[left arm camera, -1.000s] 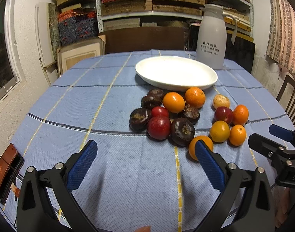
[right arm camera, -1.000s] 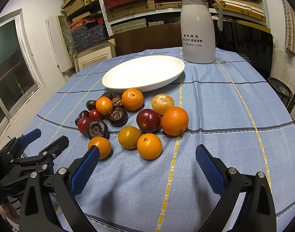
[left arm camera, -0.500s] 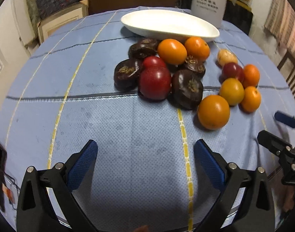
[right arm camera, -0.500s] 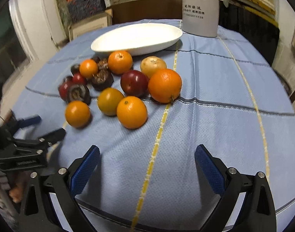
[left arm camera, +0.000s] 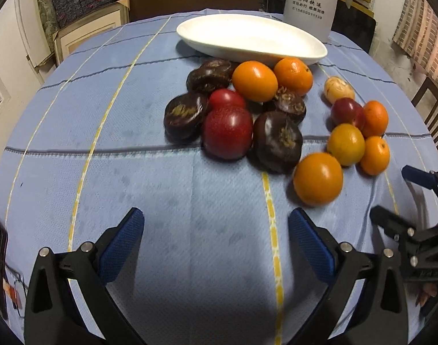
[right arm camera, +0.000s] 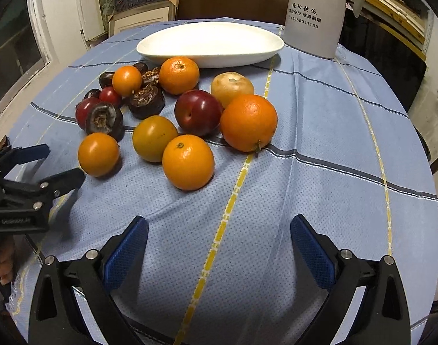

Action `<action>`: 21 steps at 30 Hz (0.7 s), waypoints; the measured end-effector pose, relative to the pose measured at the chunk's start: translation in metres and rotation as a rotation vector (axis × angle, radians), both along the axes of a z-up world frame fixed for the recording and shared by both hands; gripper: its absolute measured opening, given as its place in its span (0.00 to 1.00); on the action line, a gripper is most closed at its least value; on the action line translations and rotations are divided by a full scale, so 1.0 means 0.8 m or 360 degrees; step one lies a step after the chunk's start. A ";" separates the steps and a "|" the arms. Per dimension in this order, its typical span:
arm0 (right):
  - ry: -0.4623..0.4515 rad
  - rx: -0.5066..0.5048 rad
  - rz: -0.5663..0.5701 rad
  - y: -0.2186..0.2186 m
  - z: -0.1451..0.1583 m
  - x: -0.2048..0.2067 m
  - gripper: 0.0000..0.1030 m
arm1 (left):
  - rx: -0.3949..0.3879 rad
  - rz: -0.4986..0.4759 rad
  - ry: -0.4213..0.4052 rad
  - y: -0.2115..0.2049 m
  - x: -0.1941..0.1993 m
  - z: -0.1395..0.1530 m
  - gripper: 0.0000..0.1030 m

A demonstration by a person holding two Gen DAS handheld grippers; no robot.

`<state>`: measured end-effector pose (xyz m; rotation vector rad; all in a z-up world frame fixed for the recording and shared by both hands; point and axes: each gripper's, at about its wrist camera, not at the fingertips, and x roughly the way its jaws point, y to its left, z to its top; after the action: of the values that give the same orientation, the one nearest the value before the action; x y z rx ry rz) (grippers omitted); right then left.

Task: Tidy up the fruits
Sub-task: 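Move right tool to a small orange while left tool reaches a red plum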

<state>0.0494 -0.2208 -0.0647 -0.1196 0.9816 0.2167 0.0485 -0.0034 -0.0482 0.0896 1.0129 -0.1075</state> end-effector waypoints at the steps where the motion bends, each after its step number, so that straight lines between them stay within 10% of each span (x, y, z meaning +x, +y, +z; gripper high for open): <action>1: 0.0001 0.0000 0.0025 -0.001 0.001 0.004 0.97 | 0.0013 -0.0014 -0.0011 0.001 0.004 0.001 0.96; 7: -0.0158 0.0239 0.0023 -0.036 0.026 0.030 0.97 | 0.0041 -0.0062 -0.0191 0.019 0.017 0.020 0.96; 11: -0.0156 0.0445 0.0125 -0.037 0.029 0.041 0.69 | -0.0007 -0.0073 -0.0262 0.029 0.022 0.026 0.96; 16: -0.0148 0.0481 0.0256 -0.021 0.026 0.024 0.67 | -0.0087 -0.0133 -0.0295 0.028 0.018 0.032 0.96; 18: -0.0117 0.0466 0.0277 -0.014 0.023 0.025 0.50 | -0.0094 -0.0168 -0.0295 0.025 0.018 0.032 0.96; 21: -0.0031 0.0528 0.0266 -0.018 0.016 0.034 0.46 | -0.0105 -0.0217 -0.0272 0.021 0.023 0.029 0.80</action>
<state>0.0767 -0.2349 -0.0522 0.1005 0.9042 0.5275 0.0667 0.0130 -0.0254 0.1055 0.8315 -0.2534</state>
